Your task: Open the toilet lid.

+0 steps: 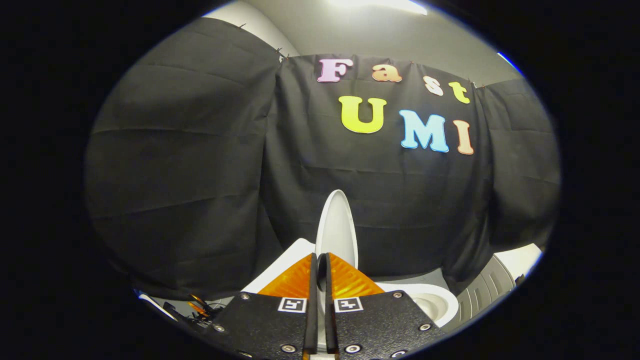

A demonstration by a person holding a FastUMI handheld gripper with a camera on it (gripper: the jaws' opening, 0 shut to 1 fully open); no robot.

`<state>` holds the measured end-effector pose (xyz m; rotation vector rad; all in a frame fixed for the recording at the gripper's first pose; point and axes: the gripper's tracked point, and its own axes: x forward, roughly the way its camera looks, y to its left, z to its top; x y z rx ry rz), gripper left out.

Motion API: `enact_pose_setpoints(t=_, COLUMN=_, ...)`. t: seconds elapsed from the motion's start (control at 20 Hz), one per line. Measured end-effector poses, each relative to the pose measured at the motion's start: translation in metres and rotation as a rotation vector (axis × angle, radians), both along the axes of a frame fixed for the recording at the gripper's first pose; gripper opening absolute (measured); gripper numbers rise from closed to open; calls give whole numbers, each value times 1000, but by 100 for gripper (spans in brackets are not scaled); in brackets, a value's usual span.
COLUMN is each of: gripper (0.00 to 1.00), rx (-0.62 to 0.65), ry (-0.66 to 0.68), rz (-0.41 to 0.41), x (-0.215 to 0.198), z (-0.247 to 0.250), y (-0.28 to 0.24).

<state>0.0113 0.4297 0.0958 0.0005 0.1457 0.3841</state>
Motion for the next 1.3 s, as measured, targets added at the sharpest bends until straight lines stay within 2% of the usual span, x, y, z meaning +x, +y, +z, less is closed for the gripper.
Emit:
enact_pose_setpoints(t=0.15, gripper=16, rx=73, ry=52, rz=41, x=-4, z=-6, y=-3)
enact_pose_setpoints(t=0.4, gripper=95, rx=308, ry=-23, rz=60, x=-10, z=48, y=-35)
enact_pose_setpoints(t=0.5, gripper=95, rx=322, ry=-62, rz=42, x=-2, z=66, y=-59)
enact_pose_setpoints(t=0.75, gripper=95, rx=310, ry=-86, rz=-66, x=38, z=79, y=-133)
enact_pose_setpoints(t=1.1, gripper=95, rx=243, ry=-75, rz=-192, x=113, z=53, y=-242)
enact_pose_setpoints(t=1.3, gripper=95, rx=194, ry=-105, rz=-290, x=134, z=49, y=-323)
